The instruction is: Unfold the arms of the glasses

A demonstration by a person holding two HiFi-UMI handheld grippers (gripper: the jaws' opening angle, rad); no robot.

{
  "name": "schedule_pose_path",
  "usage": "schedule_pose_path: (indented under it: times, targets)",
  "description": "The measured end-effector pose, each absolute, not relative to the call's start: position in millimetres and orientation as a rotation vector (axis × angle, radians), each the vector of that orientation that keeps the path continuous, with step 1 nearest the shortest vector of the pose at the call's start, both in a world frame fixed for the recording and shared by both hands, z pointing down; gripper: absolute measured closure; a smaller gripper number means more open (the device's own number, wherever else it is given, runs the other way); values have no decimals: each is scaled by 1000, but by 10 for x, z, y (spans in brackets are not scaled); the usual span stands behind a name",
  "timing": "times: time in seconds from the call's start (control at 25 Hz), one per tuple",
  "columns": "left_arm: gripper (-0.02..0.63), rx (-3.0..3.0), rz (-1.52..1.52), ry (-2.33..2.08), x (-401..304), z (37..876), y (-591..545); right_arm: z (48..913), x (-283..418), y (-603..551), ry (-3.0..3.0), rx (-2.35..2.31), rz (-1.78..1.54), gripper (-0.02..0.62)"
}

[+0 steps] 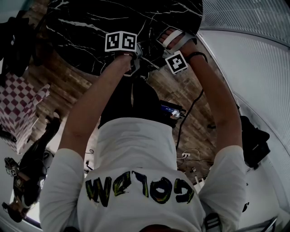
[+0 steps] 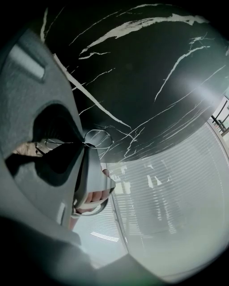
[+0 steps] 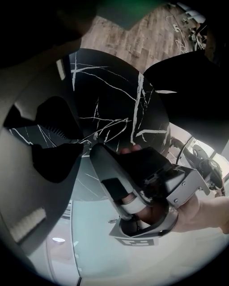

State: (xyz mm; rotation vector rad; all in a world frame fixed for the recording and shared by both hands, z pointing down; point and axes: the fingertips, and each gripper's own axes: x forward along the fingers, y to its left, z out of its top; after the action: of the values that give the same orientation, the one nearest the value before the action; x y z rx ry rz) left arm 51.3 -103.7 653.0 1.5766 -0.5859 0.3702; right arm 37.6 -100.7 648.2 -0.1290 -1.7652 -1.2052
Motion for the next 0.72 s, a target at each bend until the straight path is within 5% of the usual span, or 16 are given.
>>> schedule_pose_path:
  times: [0.72]
  targets:
    - [598, 1593, 379, -611, 436, 6521, -1055, 6646, 748, -935, -1607, -190, -1134, 578]
